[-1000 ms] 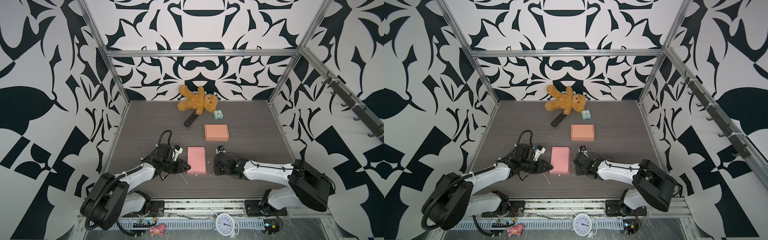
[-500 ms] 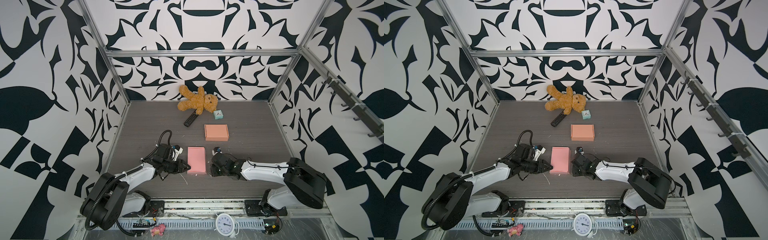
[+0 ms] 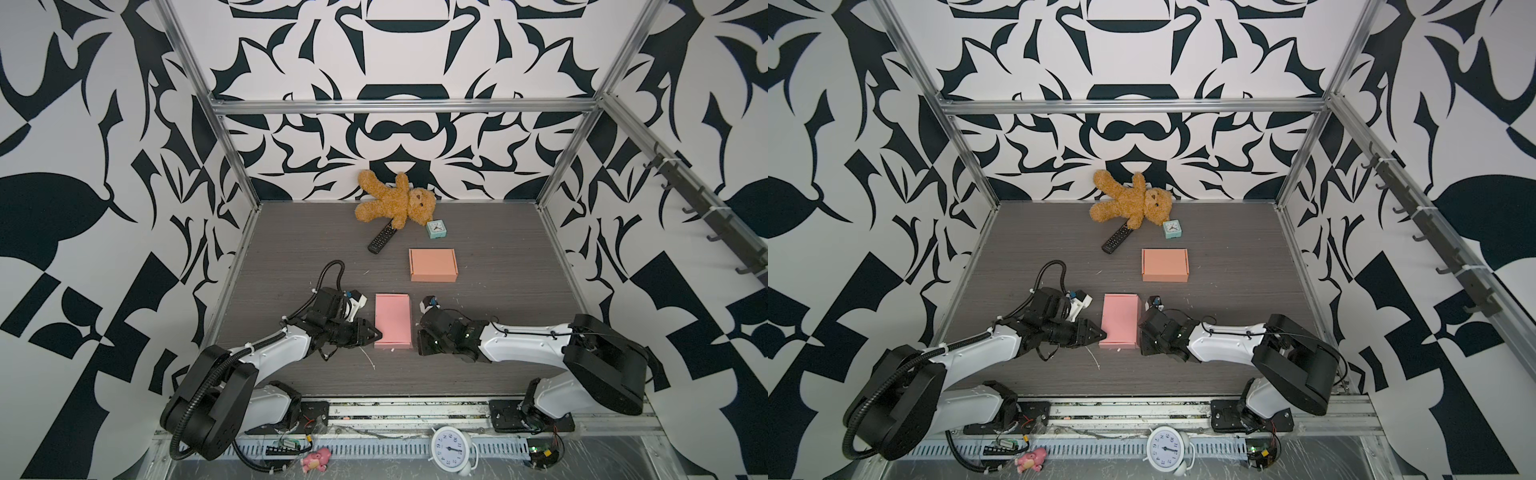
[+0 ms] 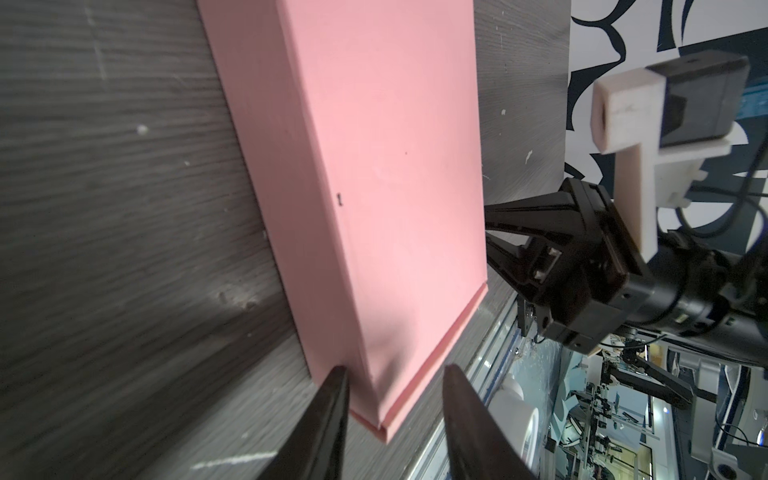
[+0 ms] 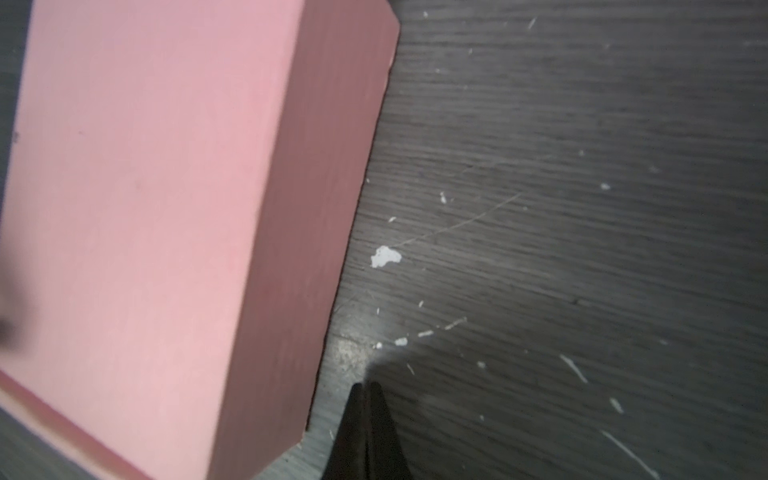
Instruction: Fold the paper box
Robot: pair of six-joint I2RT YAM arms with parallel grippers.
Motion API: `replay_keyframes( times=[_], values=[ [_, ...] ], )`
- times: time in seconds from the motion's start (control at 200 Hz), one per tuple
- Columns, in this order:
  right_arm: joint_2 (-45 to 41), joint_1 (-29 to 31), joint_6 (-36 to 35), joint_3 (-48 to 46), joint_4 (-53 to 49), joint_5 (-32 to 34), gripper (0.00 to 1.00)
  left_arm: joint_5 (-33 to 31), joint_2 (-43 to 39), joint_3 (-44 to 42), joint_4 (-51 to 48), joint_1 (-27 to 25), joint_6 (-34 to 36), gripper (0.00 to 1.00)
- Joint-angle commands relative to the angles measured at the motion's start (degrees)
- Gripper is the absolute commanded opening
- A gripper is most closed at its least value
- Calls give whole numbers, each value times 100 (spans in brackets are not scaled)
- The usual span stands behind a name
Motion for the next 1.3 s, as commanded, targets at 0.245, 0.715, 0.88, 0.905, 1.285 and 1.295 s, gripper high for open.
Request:
replay_keyframes(
  times=[0.245, 0.715, 0.88, 0.905, 1.285, 1.295],
  values=[
    [132, 108, 61, 195, 175, -65, 5, 122, 73, -122, 159, -73, -113, 41],
    [230, 181, 44, 278, 473, -219, 5, 140, 257, -140, 337, -162, -254, 41],
    [261, 213, 34, 329, 575, -269, 5, 131, 294, -164, 428, -210, -302, 41],
    [261, 217, 34, 329, 598, -278, 5, 136, 298, -171, 443, -213, -310, 41],
    [430, 301, 171, 408, 1050, -636, 5, 131, 329, -178, 567, -252, -390, 41],
    [433, 297, 184, 417, 1060, -654, 5, 131, 329, -178, 568, -258, -390, 41]
  ],
)
